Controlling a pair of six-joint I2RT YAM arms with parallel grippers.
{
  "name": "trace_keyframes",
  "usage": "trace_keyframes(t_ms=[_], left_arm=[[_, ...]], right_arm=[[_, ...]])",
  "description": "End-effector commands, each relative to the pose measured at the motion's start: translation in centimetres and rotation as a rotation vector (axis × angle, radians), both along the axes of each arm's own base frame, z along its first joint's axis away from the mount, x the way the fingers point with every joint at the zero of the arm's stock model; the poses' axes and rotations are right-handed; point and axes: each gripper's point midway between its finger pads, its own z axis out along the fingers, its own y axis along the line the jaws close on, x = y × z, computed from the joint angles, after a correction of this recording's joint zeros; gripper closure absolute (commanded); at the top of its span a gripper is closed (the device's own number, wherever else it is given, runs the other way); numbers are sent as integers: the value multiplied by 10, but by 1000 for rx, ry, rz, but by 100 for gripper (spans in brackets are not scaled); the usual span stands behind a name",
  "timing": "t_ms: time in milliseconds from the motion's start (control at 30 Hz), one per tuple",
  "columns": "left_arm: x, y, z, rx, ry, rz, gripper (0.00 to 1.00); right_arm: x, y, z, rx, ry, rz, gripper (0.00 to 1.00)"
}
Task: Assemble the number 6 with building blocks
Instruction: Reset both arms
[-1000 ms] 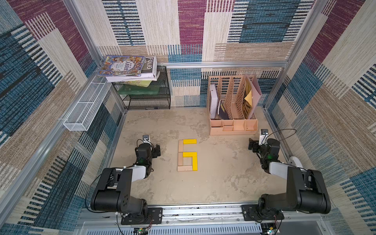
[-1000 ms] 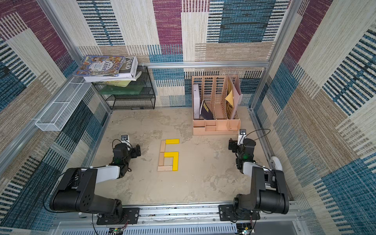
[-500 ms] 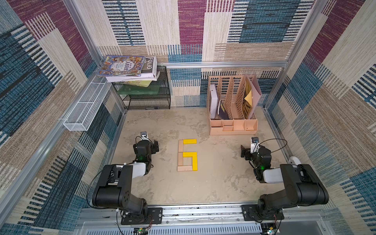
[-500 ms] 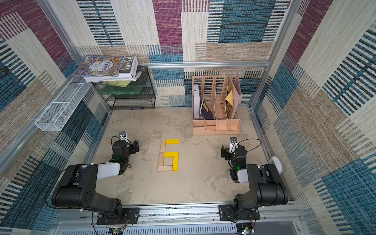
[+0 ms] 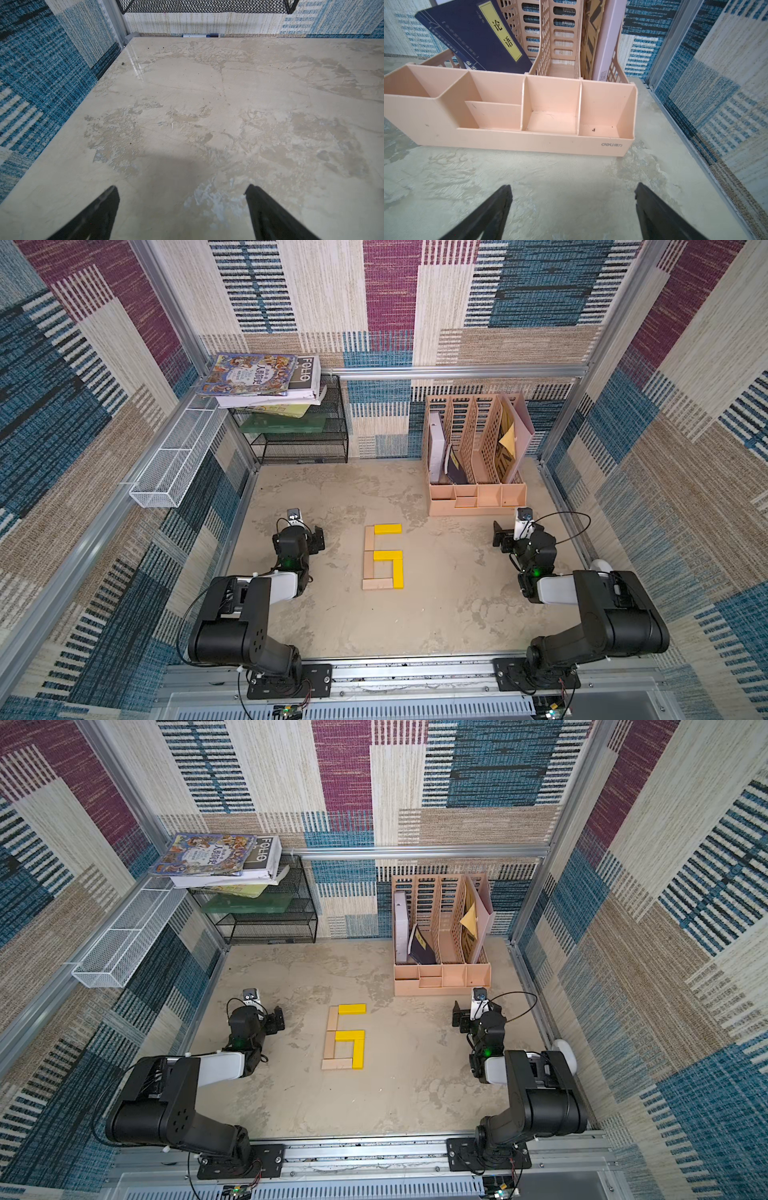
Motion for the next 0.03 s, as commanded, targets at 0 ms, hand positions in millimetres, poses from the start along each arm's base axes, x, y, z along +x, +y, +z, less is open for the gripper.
trace_keyframes(t_ms=[0], left_arm=[[3,0,4,-5,-16,0,1]], right_arm=[[-3,2,5,4,-24,11,4]])
